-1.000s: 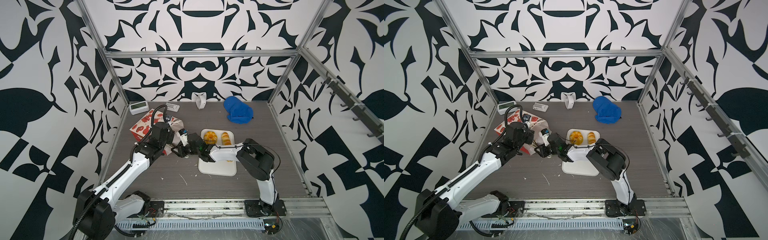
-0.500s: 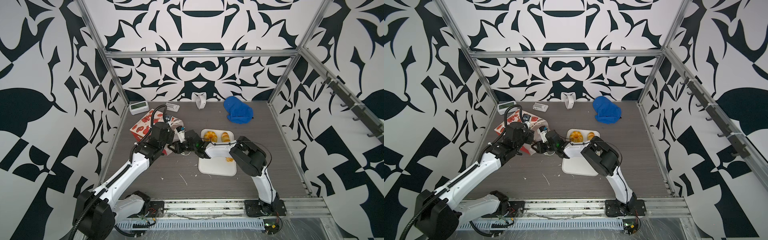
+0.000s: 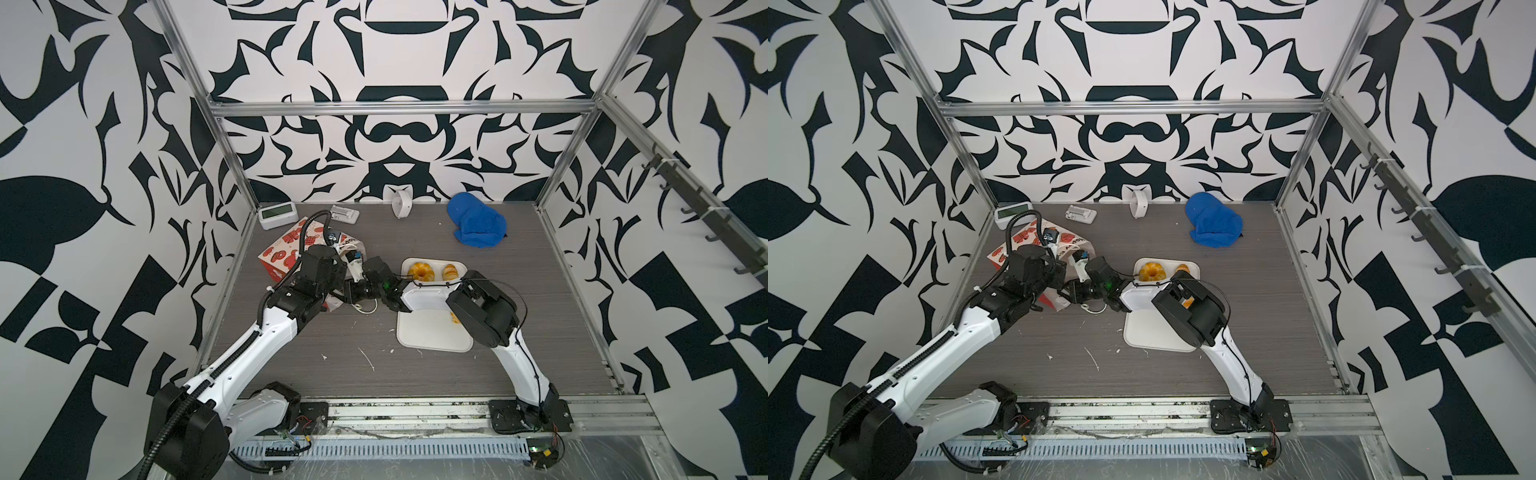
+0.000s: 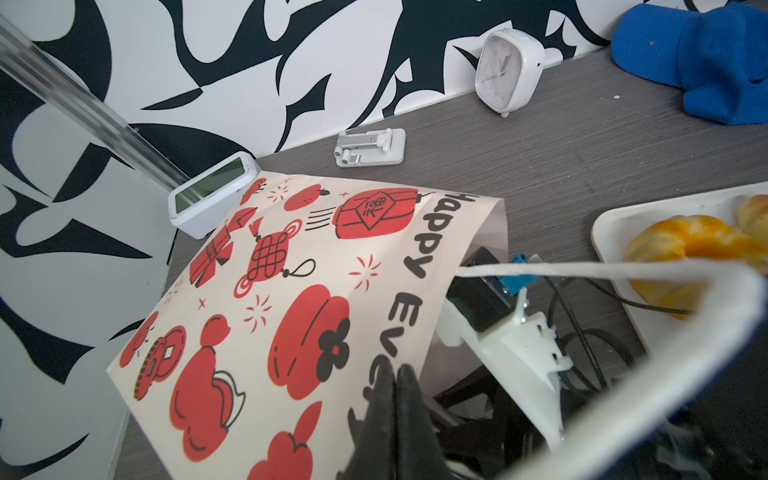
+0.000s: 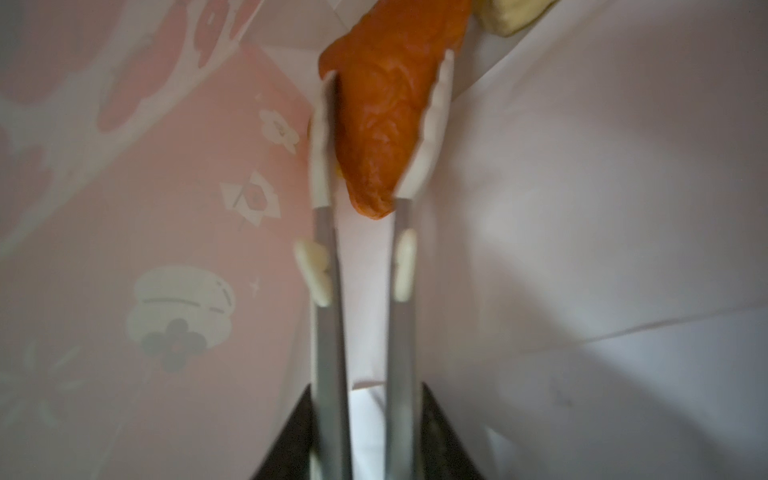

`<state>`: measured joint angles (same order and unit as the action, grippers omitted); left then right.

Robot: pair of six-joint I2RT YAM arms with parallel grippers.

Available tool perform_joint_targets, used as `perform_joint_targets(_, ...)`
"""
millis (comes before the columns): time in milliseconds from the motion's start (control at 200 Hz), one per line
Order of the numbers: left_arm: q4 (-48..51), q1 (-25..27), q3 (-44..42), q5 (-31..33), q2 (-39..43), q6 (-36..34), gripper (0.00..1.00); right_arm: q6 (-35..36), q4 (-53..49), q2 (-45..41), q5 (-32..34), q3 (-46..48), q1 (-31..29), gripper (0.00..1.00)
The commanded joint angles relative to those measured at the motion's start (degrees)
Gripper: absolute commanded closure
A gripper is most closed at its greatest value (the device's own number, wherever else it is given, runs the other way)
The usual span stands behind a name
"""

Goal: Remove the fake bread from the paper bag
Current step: 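Push the tongs into the bag and pinch the orange bread, then pull the orange bread out of the bag with the right gripper's tongs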

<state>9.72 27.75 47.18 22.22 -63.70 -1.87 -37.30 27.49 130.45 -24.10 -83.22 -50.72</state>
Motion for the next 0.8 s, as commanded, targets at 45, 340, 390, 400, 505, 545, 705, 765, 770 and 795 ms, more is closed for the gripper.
perform_joint_targets(45,-1.08,0.13,-0.68,-0.90,1.30,0.83,1.00,-1.59,4.38,-2.18,-0.30,-1.21,0.84,0.80)
perform_joint_targets(340,-2.83,0.12,-1.44,1.56,0.20,1.60,1.00,-0.39,-0.07,-8.04,-1.09,2.82,2.15,0.88)
perform_joint_targets(390,-3.39,0.11,-1.64,2.26,-0.31,1.74,1.00,0.67,-3.42,-9.39,-2.04,2.88,2.53,0.88)
perform_joint_targets(400,-3.48,0.14,-1.65,2.47,-0.40,1.77,1.00,0.74,-3.89,-9.77,-2.26,2.89,2.61,0.88)
perform_joint_targets(505,-4.86,0.11,-1.74,3.06,-1.70,2.08,1.00,2.00,-9.89,-12.68,-4.75,3.24,3.59,0.89)
perform_joint_targets(545,-5.50,0.11,-1.73,3.18,-2.16,2.30,1.00,3.03,-13.29,-13.69,-5.43,3.13,3.95,0.89)
perform_joint_targets(705,-8.00,0.12,-1.60,3.00,-3.94,2.66,1.00,7.03,-23.72,-18.57,-7.86,4.56,5.10,0.90)
perform_joint_targets(765,-8.60,0.14,-1.47,2.90,-4.57,2.82,1.00,8.31,-26.09,-20.67,-7.91,5.93,5.37,0.89)
perform_joint_targets(770,-8.63,0.13,-1.43,2.86,-4.62,2.87,1.00,8.43,-26.17,-20.89,-7.94,6.12,5.37,0.89)
perform_joint_targets(795,-8.86,0.11,-1.33,2.85,-4.77,2.84,1.00,8.85,-26.96,-21.88,-7.77,6.97,5.37,0.90)
